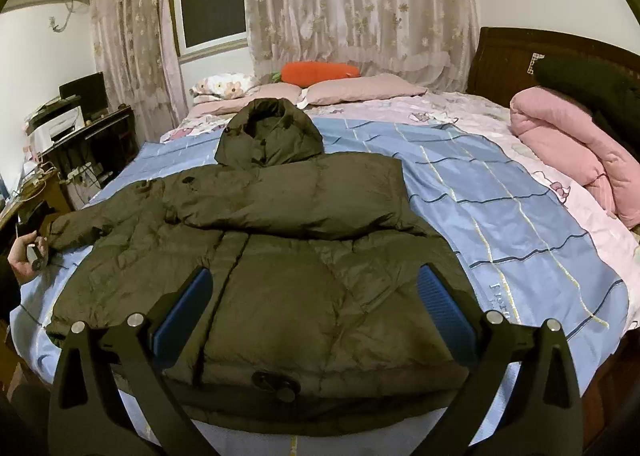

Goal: Fold large clothes
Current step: 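Close the left tool on the cuff of the olive sleeve, then lift the held sleeve with the left tool and carry it over the jacket body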

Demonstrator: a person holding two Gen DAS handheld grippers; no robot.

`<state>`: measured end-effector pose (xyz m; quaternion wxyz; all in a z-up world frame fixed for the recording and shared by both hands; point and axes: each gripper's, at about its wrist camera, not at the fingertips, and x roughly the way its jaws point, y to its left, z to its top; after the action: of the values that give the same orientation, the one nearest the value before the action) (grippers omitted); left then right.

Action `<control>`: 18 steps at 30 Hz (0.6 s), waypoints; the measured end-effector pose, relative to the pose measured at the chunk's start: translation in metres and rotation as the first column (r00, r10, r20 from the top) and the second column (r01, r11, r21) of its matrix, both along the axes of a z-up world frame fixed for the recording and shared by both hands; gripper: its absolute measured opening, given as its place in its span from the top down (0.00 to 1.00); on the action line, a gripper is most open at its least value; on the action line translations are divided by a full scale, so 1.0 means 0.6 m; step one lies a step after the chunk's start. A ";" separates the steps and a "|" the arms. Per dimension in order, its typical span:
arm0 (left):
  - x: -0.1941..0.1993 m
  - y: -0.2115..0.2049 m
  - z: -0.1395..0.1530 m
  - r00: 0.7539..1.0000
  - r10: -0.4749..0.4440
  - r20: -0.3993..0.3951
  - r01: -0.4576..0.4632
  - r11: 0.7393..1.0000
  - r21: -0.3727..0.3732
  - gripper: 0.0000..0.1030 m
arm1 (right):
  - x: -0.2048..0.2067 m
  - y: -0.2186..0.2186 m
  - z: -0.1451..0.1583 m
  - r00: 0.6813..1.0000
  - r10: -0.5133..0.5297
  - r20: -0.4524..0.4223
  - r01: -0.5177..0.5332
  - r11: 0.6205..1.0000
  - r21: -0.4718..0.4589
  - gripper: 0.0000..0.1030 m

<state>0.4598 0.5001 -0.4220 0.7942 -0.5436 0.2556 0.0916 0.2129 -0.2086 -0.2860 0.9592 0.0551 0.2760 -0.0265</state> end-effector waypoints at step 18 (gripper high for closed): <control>-0.007 -0.043 0.116 0.997 0.013 0.081 -0.037 0.951 0.305 0.96 | 0.003 -0.002 -0.007 1.000 -0.004 0.000 0.004 1.000 0.015 0.01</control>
<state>0.4559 0.4742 -0.3526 0.8771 -0.4201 0.2003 0.1191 0.2146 -0.2095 -0.2903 0.9588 0.0629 0.2758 -0.0263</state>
